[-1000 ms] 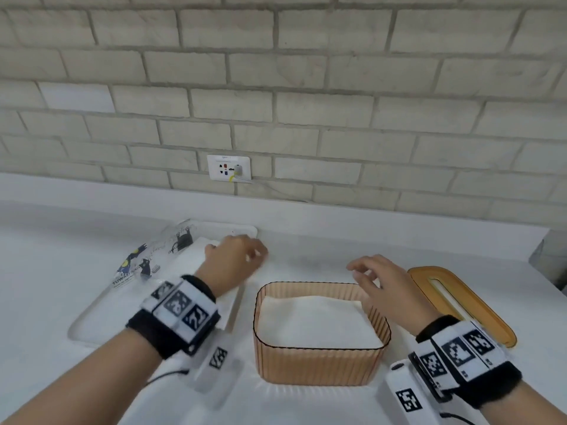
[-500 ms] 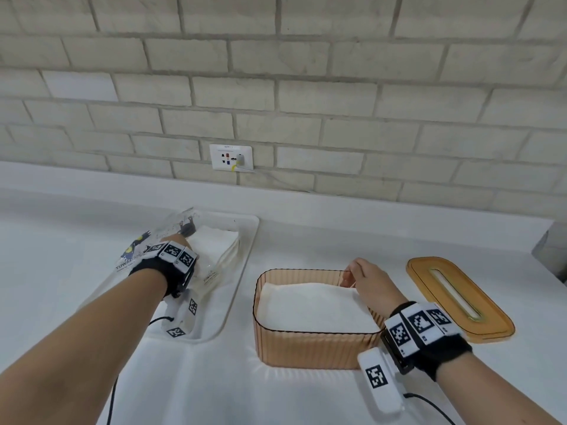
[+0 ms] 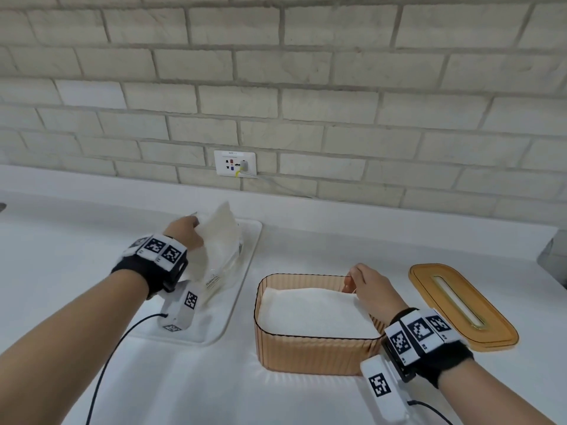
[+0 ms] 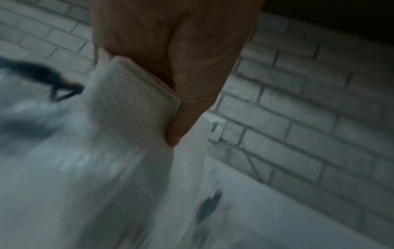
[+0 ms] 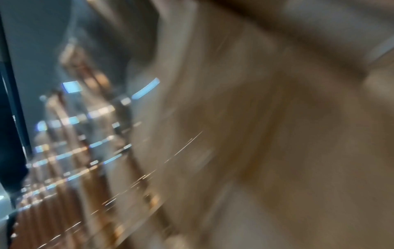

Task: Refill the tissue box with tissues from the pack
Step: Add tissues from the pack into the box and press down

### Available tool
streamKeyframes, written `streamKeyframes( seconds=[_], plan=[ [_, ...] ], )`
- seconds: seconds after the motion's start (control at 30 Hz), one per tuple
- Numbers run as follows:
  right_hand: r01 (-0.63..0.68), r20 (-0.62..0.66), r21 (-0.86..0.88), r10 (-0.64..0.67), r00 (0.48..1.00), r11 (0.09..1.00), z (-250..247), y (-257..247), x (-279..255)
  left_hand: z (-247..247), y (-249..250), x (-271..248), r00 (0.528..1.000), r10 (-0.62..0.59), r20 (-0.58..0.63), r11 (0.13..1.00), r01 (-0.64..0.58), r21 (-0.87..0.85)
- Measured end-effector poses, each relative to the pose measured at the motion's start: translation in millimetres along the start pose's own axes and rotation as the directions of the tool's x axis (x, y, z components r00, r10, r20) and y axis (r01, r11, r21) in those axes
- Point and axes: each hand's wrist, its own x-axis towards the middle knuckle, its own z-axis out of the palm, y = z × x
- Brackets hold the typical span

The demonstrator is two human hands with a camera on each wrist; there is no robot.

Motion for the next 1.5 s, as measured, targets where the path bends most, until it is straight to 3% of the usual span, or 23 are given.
streamKeyframes(
  seconds=[0.17,0.23,0.33,0.4,0.47,0.57,0.7,0.8,1.03,1.23,1.3,1.4,1.5],
  plan=[
    [0.101,0.03,-0.006,-0.101,0.994,0.995,-26.2,-18.6,-7.4,-53.5,29.9,-44.8,0.962,0.273,0.024,0.924,-0.255,-0.285],
    [0.147,0.066,0.078,-0.153,0.986,0.986,-39.2,-40.2,-12.3,-63.7,48.6,-66.6,0.918,0.384,0.099,0.854,-0.312,-0.417],
    [0.152,0.137,0.286,-0.198,0.971,0.946,-51.9,-70.7,-20.8,-63.1,76.1,-91.9,0.813,0.535,0.232,0.78,-0.368,-0.507],
    [0.162,0.17,0.377,-0.24,0.956,0.912,-56.3,-79.9,-26.5,-55.7,89.6,-100.3,0.754,0.604,0.257,0.748,-0.426,-0.509],
    [0.184,0.173,0.408,-0.273,0.946,0.894,-57.6,-82.4,-31.6,-48.3,95.8,-104.3,0.728,0.64,0.247,0.719,-0.454,-0.526],
    [0.208,0.095,0.439,-0.275,0.957,0.874,-58.1,-80.0,-36.9,-37.9,92.8,-104.2,0.735,0.651,0.191,0.657,-0.418,-0.627],
    [0.202,0.002,0.541,-0.242,0.97,0.816,-56.6,-68.9,-43.1,-9.2,76.1,-107.5,0.842,0.537,0.043,0.495,-0.274,-0.825],
    [0.176,0.002,0.51,-0.206,0.979,0.842,-48.6,-55.3,-47.0,21.9,67.0,-114.4,0.879,0.477,0.006,0.373,-0.196,-0.907],
    [0.137,-0.031,0.343,-0.134,0.99,0.929,-28.7,-30.2,-48.1,60.8,72.2,-126.3,0.875,0.478,-0.07,0.405,-0.291,-0.867],
    [0.13,-0.113,0.436,-0.09,0.99,0.89,-34.0,-31.9,-42.6,65.7,66.4,-125.4,0.893,0.447,-0.049,0.442,-0.268,-0.856],
    [0.099,-0.092,0.493,-0.061,0.994,0.864,-37.3,-33.7,-38.7,64.8,67.4,-124.1,0.899,0.427,-0.096,0.475,-0.313,-0.822],
    [0.046,-0.035,0.452,-0.034,0.999,0.891,-33.7,-31.5,-30.9,63.8,70.9,-123.3,0.905,0.378,-0.197,0.578,-0.397,-0.713],
    [0.047,-0.013,0.183,-0.045,0.999,0.982,-22.8,-26.2,-25.0,65.6,74.3,-125.5,0.905,0.403,-0.133,0.775,-0.415,-0.476]
  ],
)
